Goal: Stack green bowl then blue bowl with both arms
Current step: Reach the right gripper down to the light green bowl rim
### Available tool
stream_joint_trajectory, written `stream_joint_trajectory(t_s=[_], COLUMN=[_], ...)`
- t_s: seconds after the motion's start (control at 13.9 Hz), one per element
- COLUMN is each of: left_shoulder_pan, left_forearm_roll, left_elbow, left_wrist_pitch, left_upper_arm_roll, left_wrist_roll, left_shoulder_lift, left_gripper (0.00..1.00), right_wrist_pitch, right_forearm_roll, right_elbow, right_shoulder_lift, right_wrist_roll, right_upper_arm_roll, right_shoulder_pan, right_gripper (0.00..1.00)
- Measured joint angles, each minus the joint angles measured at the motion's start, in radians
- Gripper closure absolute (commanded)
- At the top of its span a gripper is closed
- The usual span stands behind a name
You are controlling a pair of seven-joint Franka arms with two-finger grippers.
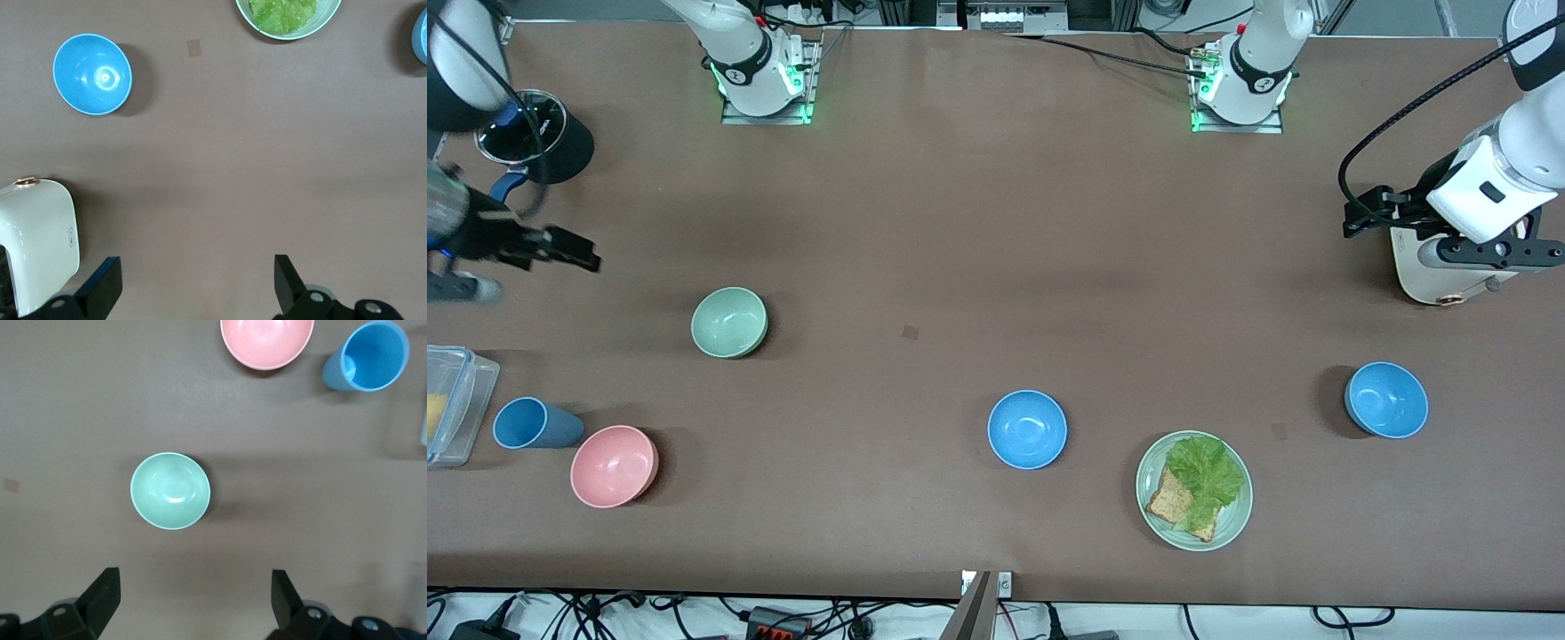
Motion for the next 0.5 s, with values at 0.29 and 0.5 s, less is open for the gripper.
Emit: stream_joint_trajectory(t_s=[0.29,0.5], left_shoulder_pan=[0.000,0.001], left_forearm_roll=[0.000,0.000], left_elbow=[0.002,0.003], left_wrist_pitch=[-0.001,-0.001], left_upper_arm_roll=[0.000,0.001], left_wrist_roll=[0.004,0.008], left_shoulder_lift=[0.005,0.009], left_gripper=[0.00,0.00], right_wrist_pitch=[0.080,0.163], right_forearm_roll=[0.000,-0.001], right_elbow=[-0.053,-0.057], right_shoulder_lift=[0.140,0.252], right_wrist_roll=[0.000,0.000], right_upper_arm_roll=[0.000,0.002], right_shoulder_pan=[0.001,0.006], right_gripper=[0.00,0.00])
